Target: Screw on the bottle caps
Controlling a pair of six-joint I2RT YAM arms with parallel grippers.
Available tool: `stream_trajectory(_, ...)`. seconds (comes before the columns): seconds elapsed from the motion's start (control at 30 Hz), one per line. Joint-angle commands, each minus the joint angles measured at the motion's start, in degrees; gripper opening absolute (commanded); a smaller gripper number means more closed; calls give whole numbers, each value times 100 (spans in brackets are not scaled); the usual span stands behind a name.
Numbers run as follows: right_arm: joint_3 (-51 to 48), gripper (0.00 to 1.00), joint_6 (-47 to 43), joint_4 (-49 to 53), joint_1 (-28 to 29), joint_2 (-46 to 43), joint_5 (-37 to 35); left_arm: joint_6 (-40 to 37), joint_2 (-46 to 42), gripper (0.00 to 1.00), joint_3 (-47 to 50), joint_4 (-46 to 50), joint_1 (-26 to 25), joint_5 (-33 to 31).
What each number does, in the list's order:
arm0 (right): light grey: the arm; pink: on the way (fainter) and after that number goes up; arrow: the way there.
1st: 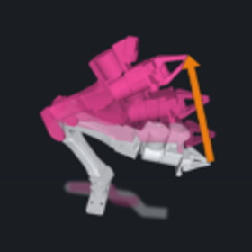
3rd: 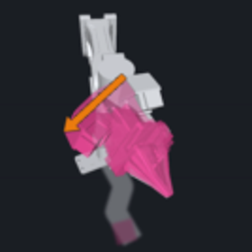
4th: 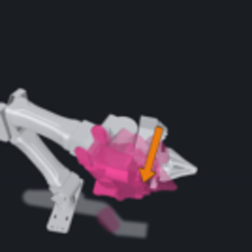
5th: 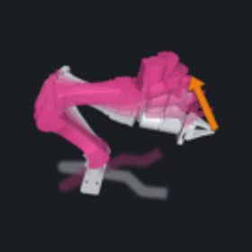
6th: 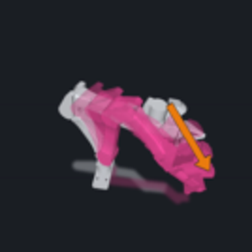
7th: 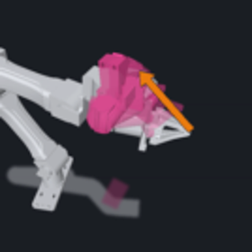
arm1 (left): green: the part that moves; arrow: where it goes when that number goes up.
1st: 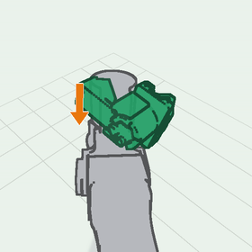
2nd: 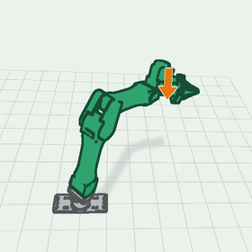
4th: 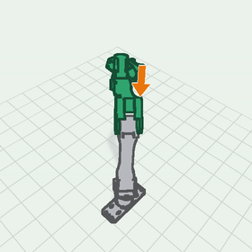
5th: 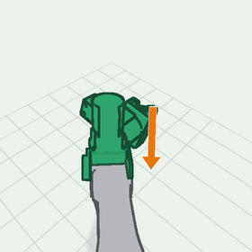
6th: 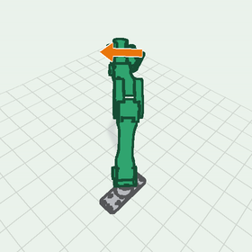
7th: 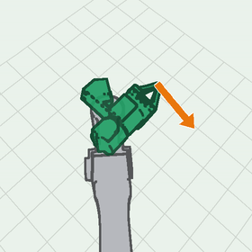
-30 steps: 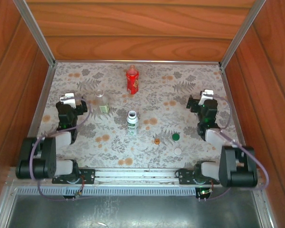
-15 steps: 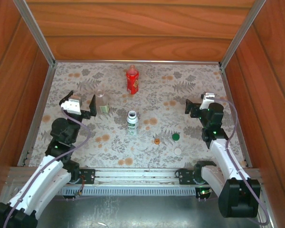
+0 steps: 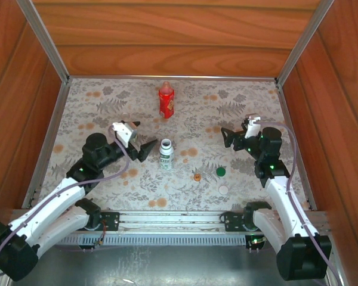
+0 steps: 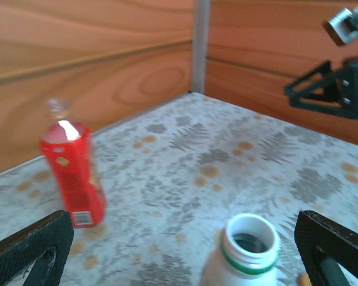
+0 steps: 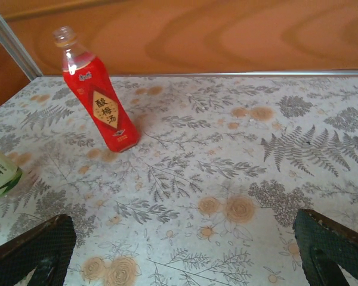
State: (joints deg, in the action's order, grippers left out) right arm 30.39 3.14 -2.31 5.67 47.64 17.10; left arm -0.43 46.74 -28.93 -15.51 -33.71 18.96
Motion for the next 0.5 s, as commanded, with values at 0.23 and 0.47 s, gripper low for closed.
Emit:
stream_trajectory(0.23,157,100,20,64,144,173,58,-293,1071,100,519,-1454,-438,268)
stream_trajectory(0.47,187,100,-32,178,167,129,-36,-206,1829,100,775,-2465,-496,231)
